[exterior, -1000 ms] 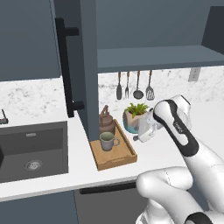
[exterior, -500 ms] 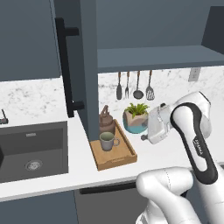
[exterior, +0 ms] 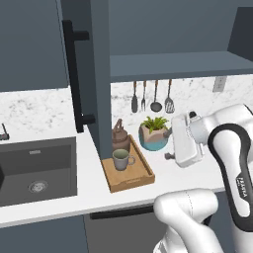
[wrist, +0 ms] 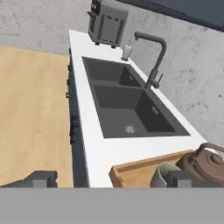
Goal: Pick the kettle from the counter and place it on the tray. Then pick the mug from the cabinet and place it on the tray. Then close the cabinet doors.
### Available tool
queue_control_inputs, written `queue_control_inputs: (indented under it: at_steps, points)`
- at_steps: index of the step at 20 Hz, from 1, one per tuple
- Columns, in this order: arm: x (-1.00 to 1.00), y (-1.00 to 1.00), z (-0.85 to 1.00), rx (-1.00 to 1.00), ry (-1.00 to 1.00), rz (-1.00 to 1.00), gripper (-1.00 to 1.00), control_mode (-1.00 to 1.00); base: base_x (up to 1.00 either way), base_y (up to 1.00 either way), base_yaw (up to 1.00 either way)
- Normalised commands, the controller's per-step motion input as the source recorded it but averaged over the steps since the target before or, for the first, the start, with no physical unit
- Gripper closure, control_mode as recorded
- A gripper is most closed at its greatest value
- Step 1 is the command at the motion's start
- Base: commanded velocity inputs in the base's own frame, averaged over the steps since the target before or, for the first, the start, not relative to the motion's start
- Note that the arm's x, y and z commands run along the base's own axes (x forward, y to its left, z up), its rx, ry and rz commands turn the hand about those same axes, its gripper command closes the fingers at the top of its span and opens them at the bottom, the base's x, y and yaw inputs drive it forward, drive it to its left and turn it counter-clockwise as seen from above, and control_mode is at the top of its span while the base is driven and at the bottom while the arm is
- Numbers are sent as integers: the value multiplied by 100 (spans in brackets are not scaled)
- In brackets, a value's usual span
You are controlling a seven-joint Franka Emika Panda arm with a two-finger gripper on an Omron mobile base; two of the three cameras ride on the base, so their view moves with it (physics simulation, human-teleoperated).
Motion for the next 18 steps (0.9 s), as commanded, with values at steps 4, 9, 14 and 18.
queue_control_inputs:
  at_steps: [4, 9, 14, 18]
  points:
    - [-14, 8, 35, -1, -3, 10, -100, -100, 0, 0, 0]
    - [-29, 2, 44, 0, -1, 5, -100, -100, 0, 0, 0]
    - [-26, 6, 31, 0, -1, 4, -100, -100, 0, 0, 0]
    - [-32, 0, 25, 0, -6, 9, -100, -100, 0, 0, 0]
